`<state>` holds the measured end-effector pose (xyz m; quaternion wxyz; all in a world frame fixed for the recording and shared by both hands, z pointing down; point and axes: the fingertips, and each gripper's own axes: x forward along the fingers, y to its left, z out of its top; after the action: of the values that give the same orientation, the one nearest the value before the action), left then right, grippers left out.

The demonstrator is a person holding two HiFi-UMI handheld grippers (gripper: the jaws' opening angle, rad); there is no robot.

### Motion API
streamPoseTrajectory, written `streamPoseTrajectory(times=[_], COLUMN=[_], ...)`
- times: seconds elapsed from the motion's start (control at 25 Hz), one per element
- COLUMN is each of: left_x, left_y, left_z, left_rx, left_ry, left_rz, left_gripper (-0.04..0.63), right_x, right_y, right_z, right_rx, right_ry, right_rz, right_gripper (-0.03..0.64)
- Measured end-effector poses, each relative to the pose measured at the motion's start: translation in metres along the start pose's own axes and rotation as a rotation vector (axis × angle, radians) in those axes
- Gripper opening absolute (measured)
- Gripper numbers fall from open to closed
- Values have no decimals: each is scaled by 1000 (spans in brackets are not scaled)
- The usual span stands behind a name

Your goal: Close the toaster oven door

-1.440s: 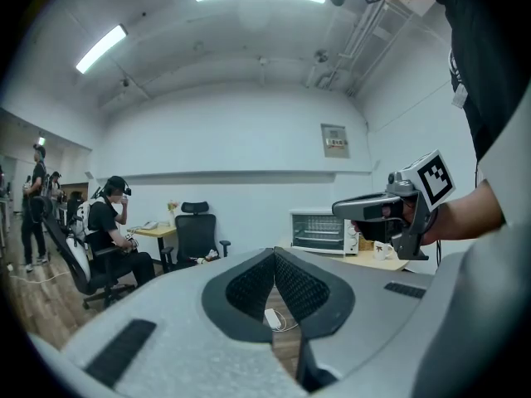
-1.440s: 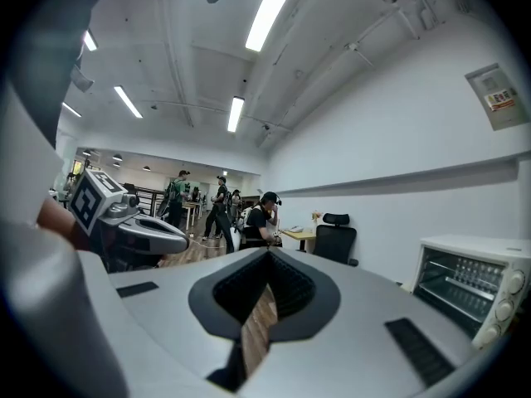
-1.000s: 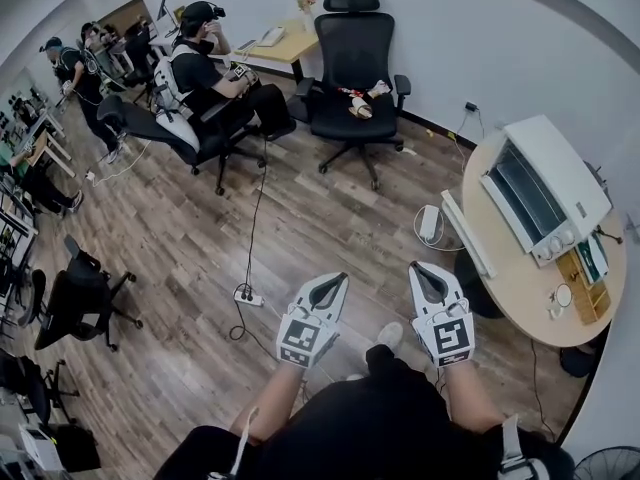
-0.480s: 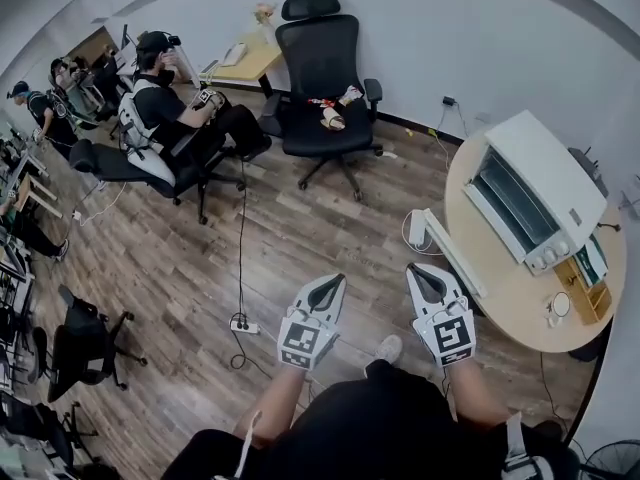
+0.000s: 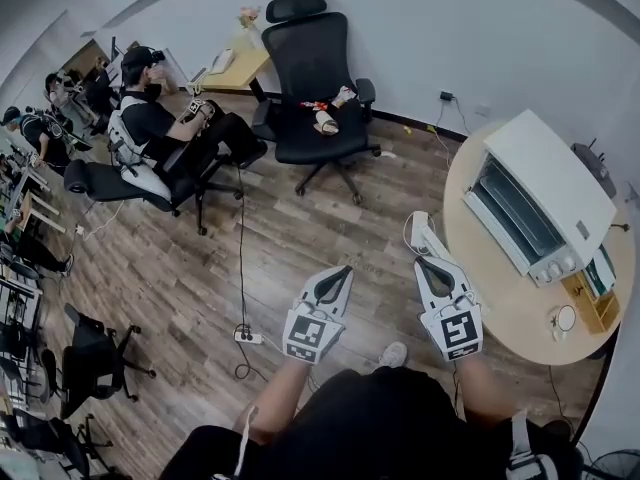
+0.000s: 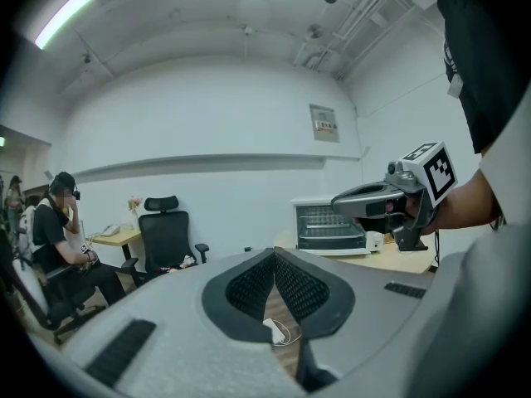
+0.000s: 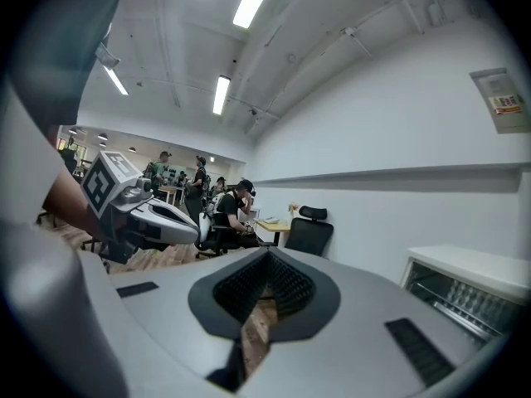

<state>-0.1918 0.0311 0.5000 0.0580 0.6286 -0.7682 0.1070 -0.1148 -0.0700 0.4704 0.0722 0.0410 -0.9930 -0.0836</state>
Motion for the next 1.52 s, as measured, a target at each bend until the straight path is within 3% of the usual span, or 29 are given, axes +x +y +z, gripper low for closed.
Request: streamPoseTrajectory(times=[0.32, 0.76, 0.96, 1.28, 1.52], left_x=[33, 121, 149, 188, 211], left_y=[1, 4, 9, -1, -26], left_z=[3, 27, 28, 25, 8], left_rx=[11, 66, 114, 156, 321], left_ry=[31, -8, -3, -1, 2], left_rz=[-76, -298, -380, -521, -630], left_gripper=[6, 6, 6, 6, 6], right_x=[6, 6, 9, -4, -23], right_y=[-32, -103, -112, -140, -154], right_z=[-4, 0, -4, -34, -43], right_rx=[34, 38, 74, 241, 272], right_ry=[8, 52, 75, 92, 106], right_rz=[-68, -303, -389, -523, -612], right_gripper=[-3, -3, -3, -2, -3])
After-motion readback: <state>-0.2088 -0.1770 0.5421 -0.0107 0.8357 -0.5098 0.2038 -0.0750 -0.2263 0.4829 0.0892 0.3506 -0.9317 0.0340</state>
